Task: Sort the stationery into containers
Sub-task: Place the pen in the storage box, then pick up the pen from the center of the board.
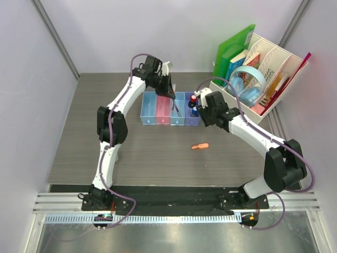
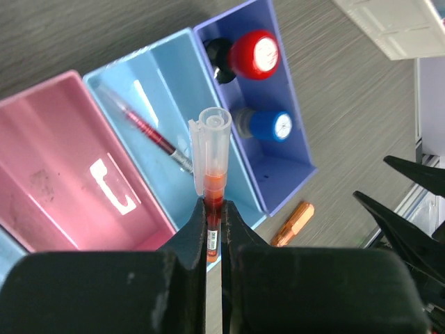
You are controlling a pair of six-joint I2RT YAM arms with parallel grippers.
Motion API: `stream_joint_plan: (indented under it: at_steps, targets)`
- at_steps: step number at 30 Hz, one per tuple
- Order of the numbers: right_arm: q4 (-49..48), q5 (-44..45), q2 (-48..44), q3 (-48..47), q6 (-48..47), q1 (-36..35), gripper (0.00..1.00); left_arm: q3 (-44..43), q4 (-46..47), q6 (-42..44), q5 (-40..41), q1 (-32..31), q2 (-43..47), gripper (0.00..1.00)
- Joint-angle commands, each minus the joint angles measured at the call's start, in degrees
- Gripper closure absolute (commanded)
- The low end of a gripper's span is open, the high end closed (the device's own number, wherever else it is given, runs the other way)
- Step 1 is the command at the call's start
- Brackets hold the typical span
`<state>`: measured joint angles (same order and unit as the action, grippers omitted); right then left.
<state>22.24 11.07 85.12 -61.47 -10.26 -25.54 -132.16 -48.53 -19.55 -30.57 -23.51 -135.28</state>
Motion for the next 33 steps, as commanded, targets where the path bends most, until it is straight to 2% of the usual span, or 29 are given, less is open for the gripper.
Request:
stream_joint_plan:
  at_steps: [1, 4, 12, 13, 14, 17, 18, 19, 23, 27, 32, 33]
  targets:
    - [-2.7, 0.4, -3.8, 0.2, -1.2, -0.2, 0.48, -1.2, 3.8, -0.6, -2.5, -0.2, 3.3, 1.0]
    - [-2.9, -0.6, -4.0, 0.6, -1.2, -0.1, 0.48, 2.4, 8.7, -2.4, -2.5, -0.3, 4.0, 1.0]
    - [-2.5, -7.6, -5.6, 3.5, -3.5, -0.2, 0.48, 1.6, 9.0, -2.2, -0.6, -0.7, -1.6, 0.98]
    - [-1.5, -8.9, -5.8, 3.5, -4.0, -0.2, 0.48, 1.6, 9.1, -2.1, -0.2, -0.7, -1.7, 0.88]
    - [-1.2, -9.7, -5.9, 3.6, -4.8, -0.3, 0.48, 1.6, 9.1, -2.1, 0.3, -0.7, -1.9, 0.67]
    - [0.2, -13.4, -6.3, 4.0, -7.9, -0.5, 0.48, 1.6, 9.7, -1.9, 0.6, -0.7, -1.8, 0.6]
    - [0.5, -13.6, -6.4, 4.0, -8.3, -0.6, 0.47, 1.6, 9.8, -1.9, 0.7, -0.7, -1.7, 0.55]
    - [0.6, -14.0, -6.5, 4.3, -8.9, -0.6, 0.47, 1.7, 9.8, -1.8, 1.2, -0.7, -1.7, 0.46]
    - [3.6, -17.1, -6.1, 4.4, -13.5, -0.7, 0.46, 1.2, 8.7, -1.4, 1.6, -0.5, -1.7, 0.41]
    - [8.6, -19.0, -5.1, 4.8, -22.8, -1.2, 0.38, -1.7, 2.7, 1.8, 2.4, -0.1, 1.2, 0.39]
    - [11.2, -18.6, -0.8, 5.1, -29.7, -1.5, 0.29, 0.9, -8.6, 14.2, 9.4, 1.6, 11.3, 0.23]
    - [11.9, -18.5, 0.0, 5.2, -30.7, -1.7, 0.24, 4.2, -11.7, 15.7, 10.6, 2.1, 13.0, 0.15]
